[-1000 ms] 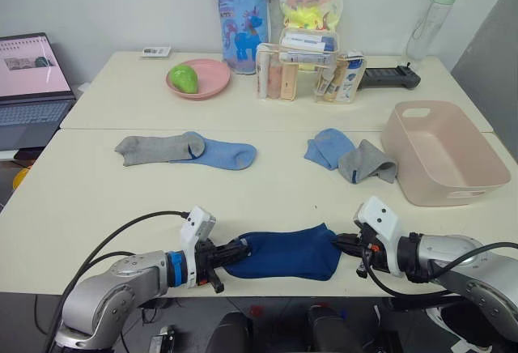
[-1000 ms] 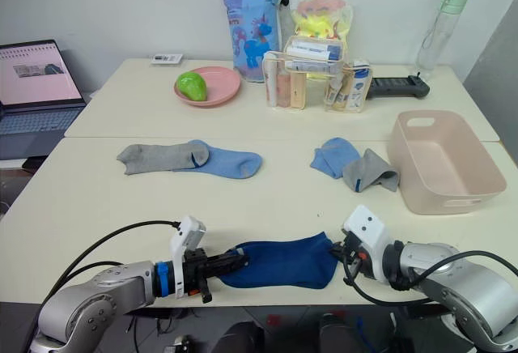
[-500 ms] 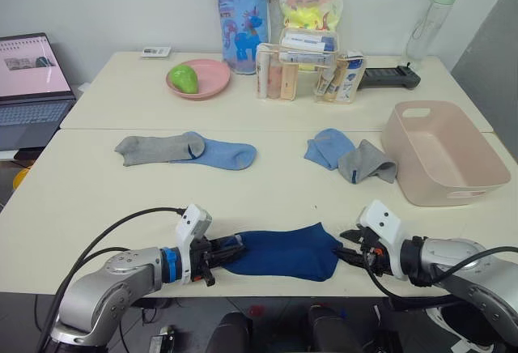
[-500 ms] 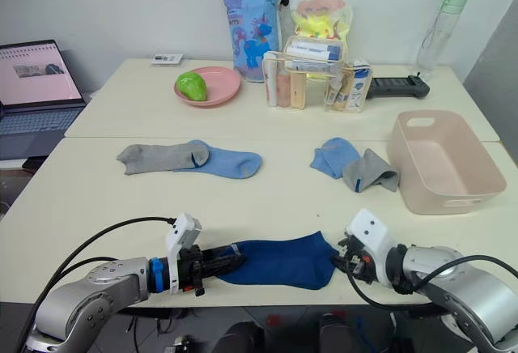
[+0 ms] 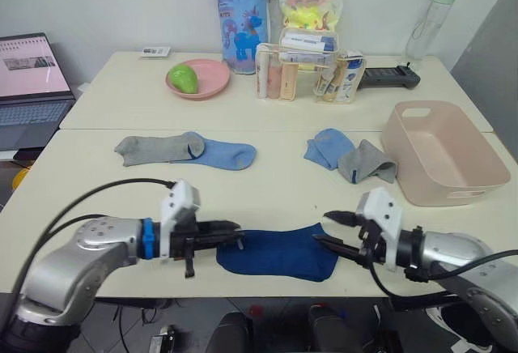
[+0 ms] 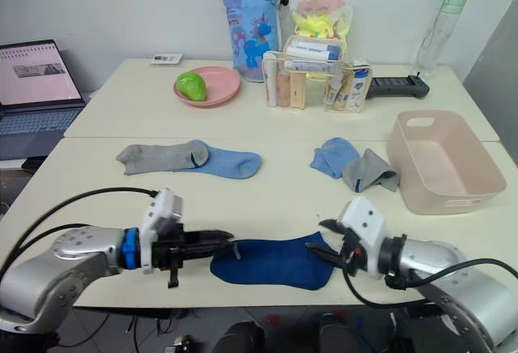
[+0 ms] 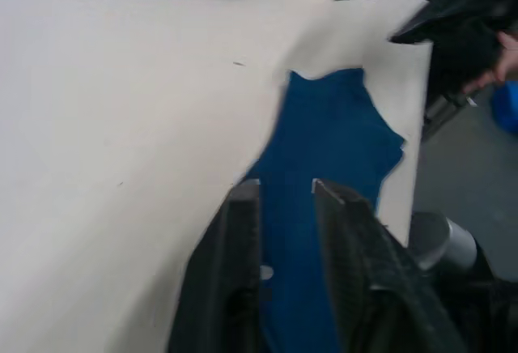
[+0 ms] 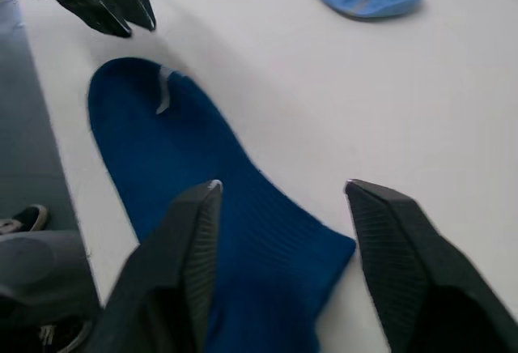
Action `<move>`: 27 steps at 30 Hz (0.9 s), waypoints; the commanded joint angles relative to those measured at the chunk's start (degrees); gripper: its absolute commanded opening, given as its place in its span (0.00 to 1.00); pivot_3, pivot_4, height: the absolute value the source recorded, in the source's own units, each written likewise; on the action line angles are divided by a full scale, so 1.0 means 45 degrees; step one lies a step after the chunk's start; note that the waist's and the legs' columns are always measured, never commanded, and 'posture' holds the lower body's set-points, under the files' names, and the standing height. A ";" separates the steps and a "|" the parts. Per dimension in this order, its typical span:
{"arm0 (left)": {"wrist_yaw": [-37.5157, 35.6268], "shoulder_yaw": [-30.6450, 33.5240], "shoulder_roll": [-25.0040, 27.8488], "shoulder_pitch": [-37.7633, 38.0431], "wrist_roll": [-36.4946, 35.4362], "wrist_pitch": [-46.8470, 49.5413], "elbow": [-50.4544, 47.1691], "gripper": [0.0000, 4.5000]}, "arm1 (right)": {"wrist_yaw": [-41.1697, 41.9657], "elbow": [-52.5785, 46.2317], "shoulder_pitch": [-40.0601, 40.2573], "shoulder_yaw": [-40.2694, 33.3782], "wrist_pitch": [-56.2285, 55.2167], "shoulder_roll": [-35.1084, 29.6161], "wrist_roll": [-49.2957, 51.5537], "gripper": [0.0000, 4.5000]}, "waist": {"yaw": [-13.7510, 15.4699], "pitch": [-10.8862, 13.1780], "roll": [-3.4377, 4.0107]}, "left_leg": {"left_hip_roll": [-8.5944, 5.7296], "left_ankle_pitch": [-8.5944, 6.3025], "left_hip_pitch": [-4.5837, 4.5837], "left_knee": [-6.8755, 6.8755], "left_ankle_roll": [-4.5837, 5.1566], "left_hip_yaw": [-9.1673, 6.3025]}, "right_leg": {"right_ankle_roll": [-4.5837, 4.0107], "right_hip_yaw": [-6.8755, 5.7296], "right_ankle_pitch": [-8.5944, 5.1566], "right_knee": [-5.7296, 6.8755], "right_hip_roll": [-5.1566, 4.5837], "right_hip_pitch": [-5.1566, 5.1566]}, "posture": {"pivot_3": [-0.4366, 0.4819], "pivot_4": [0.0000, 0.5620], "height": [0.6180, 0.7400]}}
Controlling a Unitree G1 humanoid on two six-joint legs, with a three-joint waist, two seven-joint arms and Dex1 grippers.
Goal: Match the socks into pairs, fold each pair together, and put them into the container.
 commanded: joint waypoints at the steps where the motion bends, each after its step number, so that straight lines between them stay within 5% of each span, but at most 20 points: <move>1: -0.0243 -0.1274 -0.0131 -0.0354 0.1737 -0.1734 0.0377 0.00 | 0.0493 0.0606 0.0234 0.1464 -0.1613 0.0035 -0.1415 0.26 | 0.0005 -0.0001 0.0000 | 0.0002 0.0000 0.0001 0.0001 0.0000 -0.0004 | 0.0000 0.0002 0.0000 0.0001 0.0001 0.0000 | 0.48 0.27 0.69; 4: -0.0107 -0.2214 -0.0622 -0.0694 0.2373 -0.1923 0.1243 0.00 | 0.0709 0.1542 0.0197 0.2749 -0.2508 0.0419 -0.2377 0.02 | 0.0002 0.0000 -0.0001 | -0.0004 0.0000 0.0006 0.0000 0.0000 0.0005 | 0.0000 -0.0010 0.0000 0.0003 0.0005 0.0002 | 0.48 0.27 0.69; 5: -0.0042 -0.2354 -0.0783 -0.0705 0.2521 -0.1967 0.1517 0.00 | 0.0785 0.1776 0.0157 0.3069 -0.2707 0.0505 -0.2655 0.01 | -0.0020 0.0000 0.0000 | -0.0003 0.0000 0.0005 0.0001 0.0000 0.0015 | 0.0000 -0.0012 0.0000 0.0005 0.0006 -0.0002 | 0.48 0.27 0.69; 16: -0.0223 -0.2535 -0.0233 0.0123 0.3687 -0.2681 0.2669 0.00 | 0.1135 0.2371 0.2144 0.2497 -0.4197 -0.0121 -0.3711 0.01 | 0.0006 -0.0031 -0.0004 | 0.0001 -0.0001 0.0024 -0.0002 0.0002 0.0010 | 0.0001 -0.0008 0.0000 0.0003 0.0003 0.0011 | 0.48 0.27 0.69; 21: -0.0979 -0.1961 -0.0203 -0.1217 0.2151 -0.1801 0.1532 0.00 | 0.1111 0.1048 0.2330 0.1389 -0.4688 -0.0009 -0.3318 0.01 | 0.0005 -0.0025 -0.0005 | 0.0001 -0.0002 0.0034 -0.0008 0.0003 0.0012 | 0.0001 -0.0012 -0.0001 0.0010 0.0006 0.0020 | 0.48 0.27 0.69; 27: -0.0088 -0.2682 -0.1029 -0.2229 0.2702 -0.1172 0.1906 0.00 | 0.0137 0.1600 0.1355 0.2115 -0.3786 0.1253 -0.3983 0.01 | -0.0028 -0.0027 -0.0004 | 0.0002 -0.0001 0.0033 -0.0009 0.0002 0.0021 | 0.0001 -0.0013 -0.0001 0.0010 0.0011 0.0014 | 0.48 0.27 0.69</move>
